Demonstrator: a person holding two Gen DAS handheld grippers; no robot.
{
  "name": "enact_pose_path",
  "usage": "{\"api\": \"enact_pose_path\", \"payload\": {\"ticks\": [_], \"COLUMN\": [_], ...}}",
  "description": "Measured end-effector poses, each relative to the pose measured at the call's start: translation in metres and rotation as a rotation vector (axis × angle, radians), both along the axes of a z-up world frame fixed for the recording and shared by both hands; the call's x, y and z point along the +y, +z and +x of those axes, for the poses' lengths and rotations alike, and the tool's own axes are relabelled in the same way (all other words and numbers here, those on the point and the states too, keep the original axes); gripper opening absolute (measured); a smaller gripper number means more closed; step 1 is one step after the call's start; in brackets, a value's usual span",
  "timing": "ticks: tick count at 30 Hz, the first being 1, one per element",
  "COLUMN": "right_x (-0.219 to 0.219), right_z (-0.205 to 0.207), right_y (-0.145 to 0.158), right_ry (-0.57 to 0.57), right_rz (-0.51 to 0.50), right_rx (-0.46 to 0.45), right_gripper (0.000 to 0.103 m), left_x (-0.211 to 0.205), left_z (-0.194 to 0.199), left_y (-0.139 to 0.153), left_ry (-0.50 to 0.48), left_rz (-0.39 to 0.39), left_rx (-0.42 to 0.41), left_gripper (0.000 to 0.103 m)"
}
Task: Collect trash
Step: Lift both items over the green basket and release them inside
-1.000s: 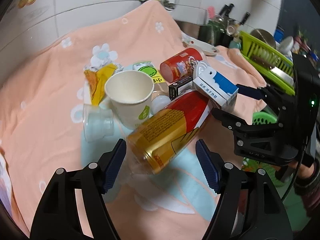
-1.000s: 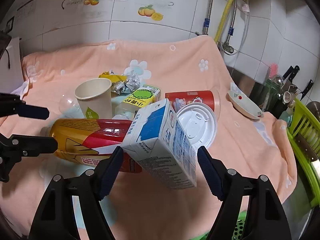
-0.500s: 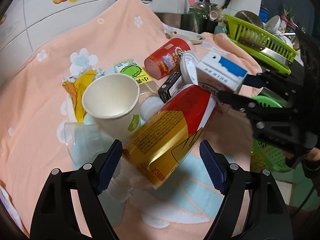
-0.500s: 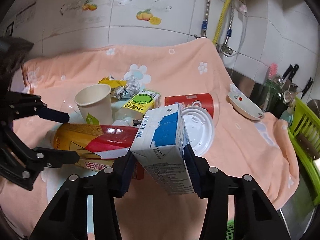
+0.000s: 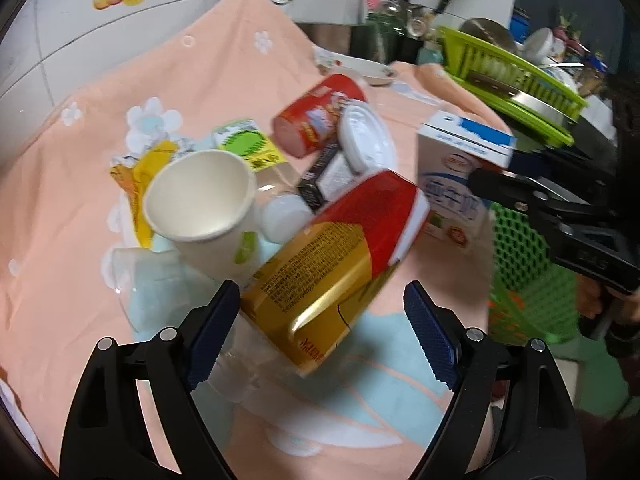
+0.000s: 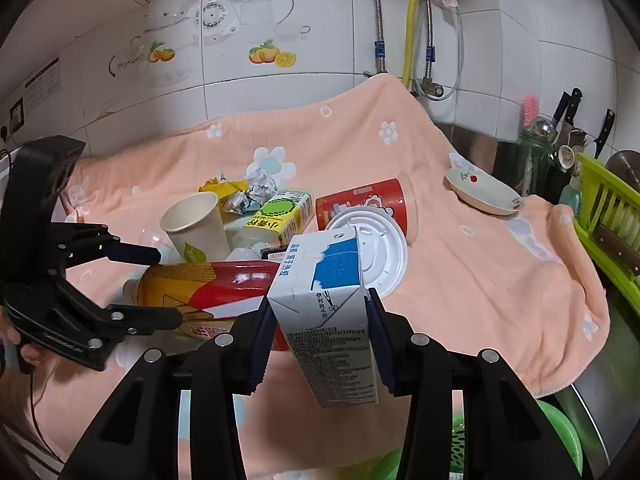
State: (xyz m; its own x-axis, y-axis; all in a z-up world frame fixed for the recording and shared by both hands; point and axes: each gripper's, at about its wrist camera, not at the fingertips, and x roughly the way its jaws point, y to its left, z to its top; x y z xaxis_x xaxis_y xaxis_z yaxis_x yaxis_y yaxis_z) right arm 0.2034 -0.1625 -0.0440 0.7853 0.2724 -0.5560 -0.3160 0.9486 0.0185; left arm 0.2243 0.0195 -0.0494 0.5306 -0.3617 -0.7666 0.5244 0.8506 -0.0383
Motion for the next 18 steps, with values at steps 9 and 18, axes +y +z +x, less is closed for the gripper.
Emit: {"api": "enact_pose_path", "payload": {"ticks": [9,18], "right_x": [-0.012,-0.019], "right_z": [-0.002,-0.002], "right_y": [0.0,0.001], "right_ry": [-0.021,-0.028], "right_rz": [0.031,0.029], "right_rx": [0.014,0.019], "right_gripper": [0.042,0.041], "left_x": [-0.015,-0.042], "left_z": [-0.007,0.013], "left_y": [0.002,0.0], "left_ry": [-0.068,-0.115], "left_rz": [0.079,0.163], "left_rx": [-0.011,-0.024], "left_gripper": [0.083,0.083]}}
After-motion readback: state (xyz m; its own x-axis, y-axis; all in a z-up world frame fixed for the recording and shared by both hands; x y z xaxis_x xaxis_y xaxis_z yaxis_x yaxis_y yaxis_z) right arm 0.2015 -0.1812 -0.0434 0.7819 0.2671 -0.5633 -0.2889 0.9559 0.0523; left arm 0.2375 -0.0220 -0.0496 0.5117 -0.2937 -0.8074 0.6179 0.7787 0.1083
